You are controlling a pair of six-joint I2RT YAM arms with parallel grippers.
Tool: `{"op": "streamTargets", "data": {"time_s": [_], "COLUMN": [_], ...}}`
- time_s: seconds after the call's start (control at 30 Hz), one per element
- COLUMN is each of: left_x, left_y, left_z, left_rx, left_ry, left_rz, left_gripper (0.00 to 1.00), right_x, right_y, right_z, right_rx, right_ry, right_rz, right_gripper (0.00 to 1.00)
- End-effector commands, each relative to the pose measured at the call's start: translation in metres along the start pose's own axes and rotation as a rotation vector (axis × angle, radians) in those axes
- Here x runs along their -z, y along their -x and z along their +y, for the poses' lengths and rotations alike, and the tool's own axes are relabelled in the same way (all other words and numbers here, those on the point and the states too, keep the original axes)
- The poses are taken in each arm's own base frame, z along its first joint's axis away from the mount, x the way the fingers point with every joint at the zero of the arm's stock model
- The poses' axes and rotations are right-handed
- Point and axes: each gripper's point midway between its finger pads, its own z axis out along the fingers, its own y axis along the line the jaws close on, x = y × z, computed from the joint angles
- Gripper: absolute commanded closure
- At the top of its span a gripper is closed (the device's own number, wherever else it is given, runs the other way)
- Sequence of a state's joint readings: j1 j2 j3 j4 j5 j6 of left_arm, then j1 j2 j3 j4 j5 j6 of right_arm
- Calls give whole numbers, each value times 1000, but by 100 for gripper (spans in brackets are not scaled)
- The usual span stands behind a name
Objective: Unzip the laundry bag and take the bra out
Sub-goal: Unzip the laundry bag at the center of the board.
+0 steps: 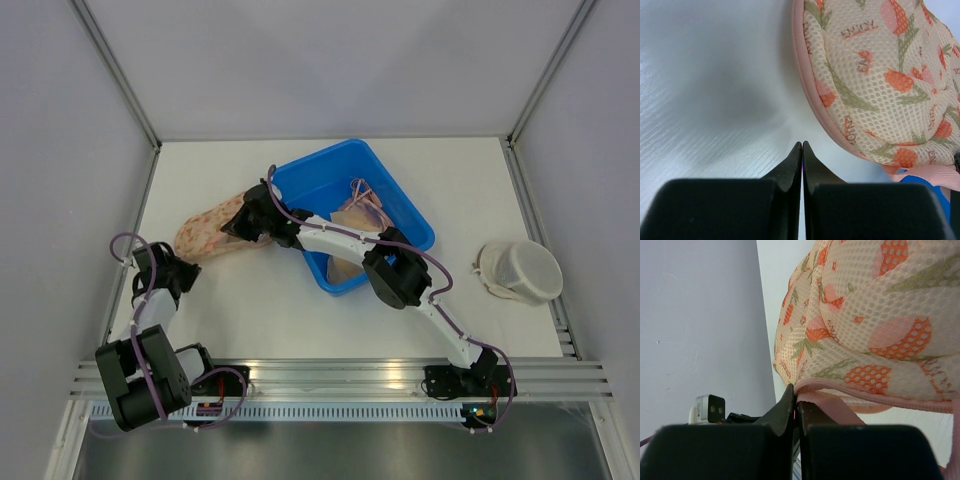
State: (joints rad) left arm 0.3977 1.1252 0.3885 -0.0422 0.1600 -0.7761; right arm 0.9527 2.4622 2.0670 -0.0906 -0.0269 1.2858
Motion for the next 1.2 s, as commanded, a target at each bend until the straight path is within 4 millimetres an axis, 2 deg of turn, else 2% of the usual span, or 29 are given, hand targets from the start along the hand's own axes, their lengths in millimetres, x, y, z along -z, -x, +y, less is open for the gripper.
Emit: {"op": "streamTargets", "data": {"time_s": [0.0,0.03,0.07,0.1,0.17,0.2,0.27,0.4,0.5,0.7,0.87,1.17], "left_x": [3,4,5,5,10,10,10,11,13,6,5,3], "left_y": [14,11,14,4,1,-7,-10,-10,-8,-11,-14,-7], "left_z": [-2,-6,-28,-28,-49,-46,-49,-57,-62,-59,-67,-70], "left_rx": [-10,-33,-60,-70,-97,-84,-84,-101,-113,-113,-108,-107], "left_ry": [33,-6,-127,-168,-313,-325,-359,-404,-429,-431,-486,-485], "left_rz": [-31,-30,-39,-22,-30,-12,-1,1,-5,3,19,-3], "left_gripper": [98,98,98,95,88,82,76,63,57,54,53,53], "right_x": [4,3,4,4,8,10,12,17,19,22,25,25], "right_y": [5,3,3,3,4,6,5,8,9,7,6,3], "right_z": [20,19,21,23,30,34,36,44,49,54,57,56], "right_rx": [15,13,12,13,15,15,14,0,-4,-10,-9,-21], "right_ry": [48,48,54,62,73,82,84,110,120,138,145,153], "right_rz": [-4,1,7,6,6,2,6,12,14,26,30,44], "right_gripper": [100,99,100,100,99,100,100,100,100,100,100,100]}}
